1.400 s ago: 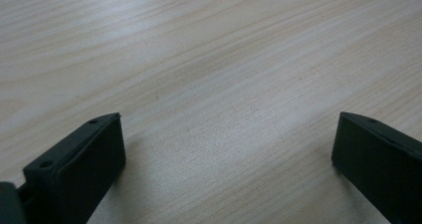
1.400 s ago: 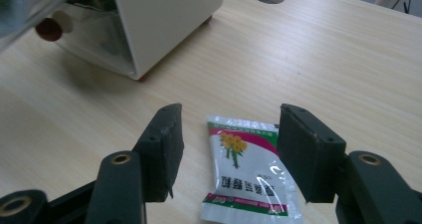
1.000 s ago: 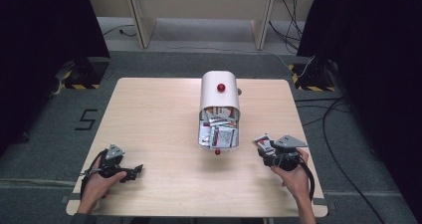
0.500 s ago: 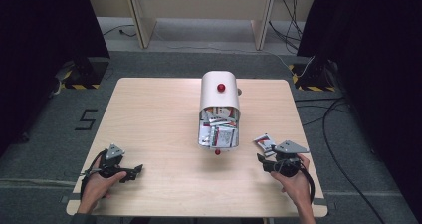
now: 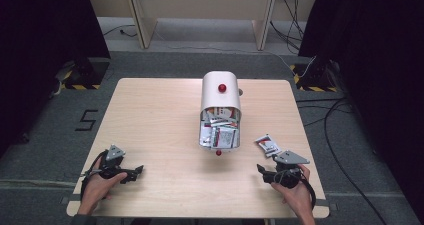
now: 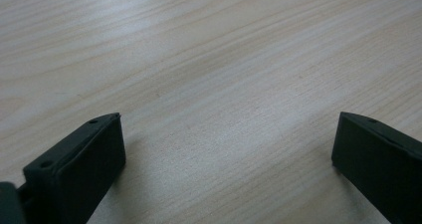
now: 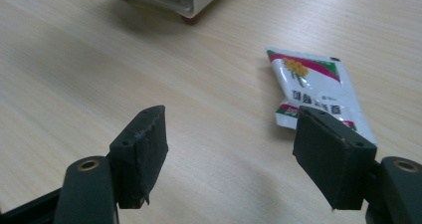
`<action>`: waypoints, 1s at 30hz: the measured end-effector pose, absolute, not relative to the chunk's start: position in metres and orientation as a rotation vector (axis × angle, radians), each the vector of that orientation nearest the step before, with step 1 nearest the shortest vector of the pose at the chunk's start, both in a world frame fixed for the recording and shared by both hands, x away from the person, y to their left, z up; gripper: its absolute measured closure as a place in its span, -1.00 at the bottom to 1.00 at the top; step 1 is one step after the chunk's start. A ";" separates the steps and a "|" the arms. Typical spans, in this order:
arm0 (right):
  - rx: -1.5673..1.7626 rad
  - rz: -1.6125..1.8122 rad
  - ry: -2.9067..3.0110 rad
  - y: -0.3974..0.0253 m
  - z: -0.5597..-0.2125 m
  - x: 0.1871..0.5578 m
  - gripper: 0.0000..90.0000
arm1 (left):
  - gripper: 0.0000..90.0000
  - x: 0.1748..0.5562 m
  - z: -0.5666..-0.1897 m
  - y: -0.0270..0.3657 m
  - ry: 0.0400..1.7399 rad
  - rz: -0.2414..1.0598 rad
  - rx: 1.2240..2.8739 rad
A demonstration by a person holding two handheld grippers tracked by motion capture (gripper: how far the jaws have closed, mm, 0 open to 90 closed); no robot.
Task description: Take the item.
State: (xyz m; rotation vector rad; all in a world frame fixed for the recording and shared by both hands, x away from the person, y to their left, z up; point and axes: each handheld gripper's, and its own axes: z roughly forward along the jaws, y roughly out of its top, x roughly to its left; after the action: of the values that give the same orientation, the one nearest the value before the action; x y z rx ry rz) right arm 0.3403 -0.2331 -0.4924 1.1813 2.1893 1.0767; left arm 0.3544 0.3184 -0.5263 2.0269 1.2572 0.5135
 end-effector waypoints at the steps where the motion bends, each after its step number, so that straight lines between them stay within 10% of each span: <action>1: 1.179 1.074 2.188 -0.233 -0.493 0.339 -0.33 | -1.00 0.354 -0.526 0.318 1.257 0.514 2.027; 30: 1.235 1.028 2.200 -0.235 -0.514 0.309 -0.64 | -1.00 0.354 -0.526 0.318 1.259 0.515 2.026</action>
State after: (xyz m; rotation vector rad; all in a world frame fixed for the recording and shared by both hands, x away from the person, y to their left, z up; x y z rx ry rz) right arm 0.3093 -0.2347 -0.5142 1.2347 2.1999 1.0278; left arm 0.3542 0.3184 -0.5263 2.0262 1.2589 0.5147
